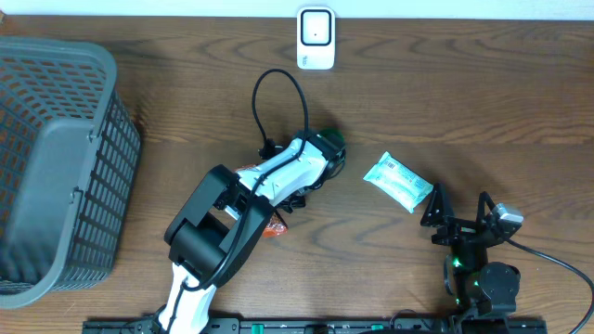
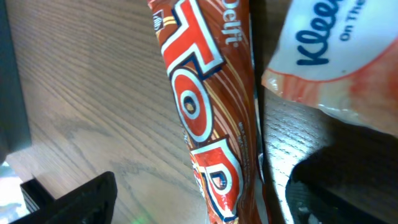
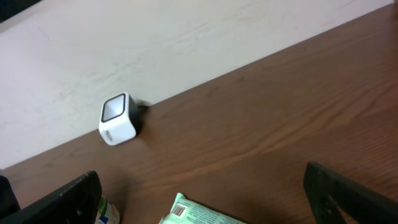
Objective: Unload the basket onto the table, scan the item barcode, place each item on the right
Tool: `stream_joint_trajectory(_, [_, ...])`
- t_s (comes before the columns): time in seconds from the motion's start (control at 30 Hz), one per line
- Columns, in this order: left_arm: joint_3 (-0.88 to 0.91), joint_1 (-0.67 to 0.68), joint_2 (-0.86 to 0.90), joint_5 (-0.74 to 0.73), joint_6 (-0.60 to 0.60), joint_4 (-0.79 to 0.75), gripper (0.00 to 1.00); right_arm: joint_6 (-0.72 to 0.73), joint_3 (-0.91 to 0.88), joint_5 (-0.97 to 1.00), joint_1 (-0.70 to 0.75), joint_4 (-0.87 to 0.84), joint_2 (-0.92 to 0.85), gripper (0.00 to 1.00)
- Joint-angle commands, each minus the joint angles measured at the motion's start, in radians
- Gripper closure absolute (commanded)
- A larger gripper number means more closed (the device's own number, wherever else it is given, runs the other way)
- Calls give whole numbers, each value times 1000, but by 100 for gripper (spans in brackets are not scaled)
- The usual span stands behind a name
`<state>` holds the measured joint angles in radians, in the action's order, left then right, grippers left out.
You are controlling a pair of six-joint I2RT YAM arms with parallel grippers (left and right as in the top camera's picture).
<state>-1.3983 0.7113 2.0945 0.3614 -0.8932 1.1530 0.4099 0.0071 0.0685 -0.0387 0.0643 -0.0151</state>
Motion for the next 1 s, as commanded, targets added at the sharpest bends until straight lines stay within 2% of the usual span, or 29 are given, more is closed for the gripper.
stream_joint_trajectory(0.0, [-12, -4, 20, -76, -52, -8, 11, 1, -2, 8, -2, 3, 3, 1])
stream_joint_trajectory(0.3, [-12, -79, 96, -293, -13, -2, 11, 1, -2, 8, -2, 3, 3, 1])
stream_joint_trajectory(0.47, [-12, -93, 158, -325, 2, -1, 11, 1, -2, 8, -2, 3, 3, 1])
stream_joint_trajectory(0.53, [-12, -92, 178, -326, 9, 7, 19, 1, -2, 8, -2, 3, 3, 1])
stream_joint_trajectory(0.67, [-12, -93, 203, -325, 9, 34, 49, 1, -2, 8, -2, 3, 3, 1])
stream_joint_trajectory(0.77, [-12, -93, 208, -325, 9, 47, 58, 1, -2, 8, -2, 3, 3, 1])
stream_joint_trajectory(0.9, [-12, -95, 208, -325, 9, 59, 87, 1, -2, 8, -2, 3, 3, 1])
stream_joint_trajectory(0.93, [-12, -95, 208, -325, 9, 63, 92, 1, -2, 8, -2, 3, 3, 1])
stream_joint_trajectory(0.97, [-12, -95, 208, -325, 9, 68, 93, 1, -2, 8, -2, 3, 3, 1])
